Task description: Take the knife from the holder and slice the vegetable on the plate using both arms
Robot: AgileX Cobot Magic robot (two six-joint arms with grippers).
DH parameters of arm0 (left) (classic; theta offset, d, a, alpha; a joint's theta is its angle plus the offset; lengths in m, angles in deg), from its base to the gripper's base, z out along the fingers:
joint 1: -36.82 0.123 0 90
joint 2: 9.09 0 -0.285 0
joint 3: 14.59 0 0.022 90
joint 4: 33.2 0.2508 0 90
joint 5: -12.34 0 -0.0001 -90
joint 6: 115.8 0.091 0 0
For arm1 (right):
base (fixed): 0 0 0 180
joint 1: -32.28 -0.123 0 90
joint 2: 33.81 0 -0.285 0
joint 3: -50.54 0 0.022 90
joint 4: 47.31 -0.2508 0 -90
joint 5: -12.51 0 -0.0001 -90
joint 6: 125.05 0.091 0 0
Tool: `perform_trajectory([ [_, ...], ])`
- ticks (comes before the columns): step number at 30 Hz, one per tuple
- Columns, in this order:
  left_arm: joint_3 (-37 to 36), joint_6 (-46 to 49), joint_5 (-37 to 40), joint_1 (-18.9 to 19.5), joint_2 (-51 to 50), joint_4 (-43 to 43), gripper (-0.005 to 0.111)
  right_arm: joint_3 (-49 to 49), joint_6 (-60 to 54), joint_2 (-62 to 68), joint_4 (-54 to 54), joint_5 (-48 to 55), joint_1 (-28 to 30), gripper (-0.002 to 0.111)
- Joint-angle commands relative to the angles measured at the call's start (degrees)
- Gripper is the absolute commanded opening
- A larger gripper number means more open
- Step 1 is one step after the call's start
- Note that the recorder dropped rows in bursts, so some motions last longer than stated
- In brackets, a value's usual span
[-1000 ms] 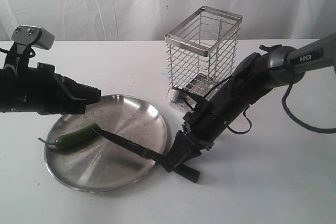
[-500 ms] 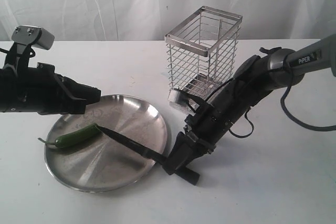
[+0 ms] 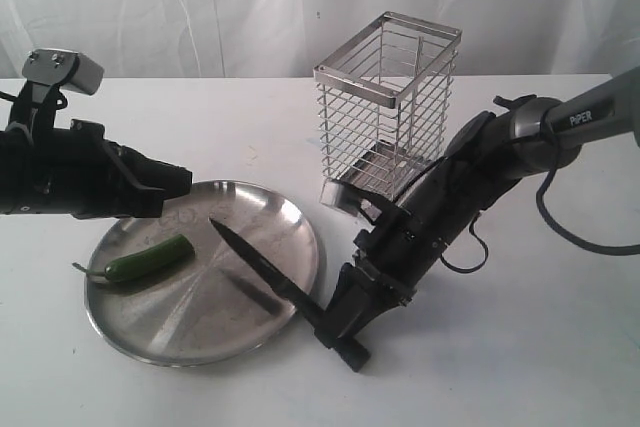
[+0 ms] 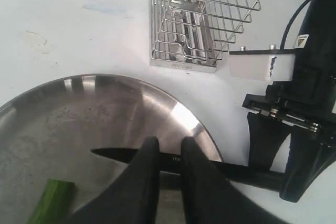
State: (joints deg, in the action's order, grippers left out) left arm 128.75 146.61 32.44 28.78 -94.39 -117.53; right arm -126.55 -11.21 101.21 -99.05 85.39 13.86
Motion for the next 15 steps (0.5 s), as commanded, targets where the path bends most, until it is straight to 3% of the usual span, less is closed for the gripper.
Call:
perform_trajectory([
  [1, -0.47, -0.22, 0.49, -0.02, 0.14, -1.06, 0.021, 1.03, -0.11, 0.99, 5.57, -2.92, -1.0, 0.047],
  [15, -0.47, -0.22, 0.49, -0.02, 0.14, -1.21, 0.021, 1.03, -1.07, 1.95, -2.74, -7.87, -1.21, 0.052],
])
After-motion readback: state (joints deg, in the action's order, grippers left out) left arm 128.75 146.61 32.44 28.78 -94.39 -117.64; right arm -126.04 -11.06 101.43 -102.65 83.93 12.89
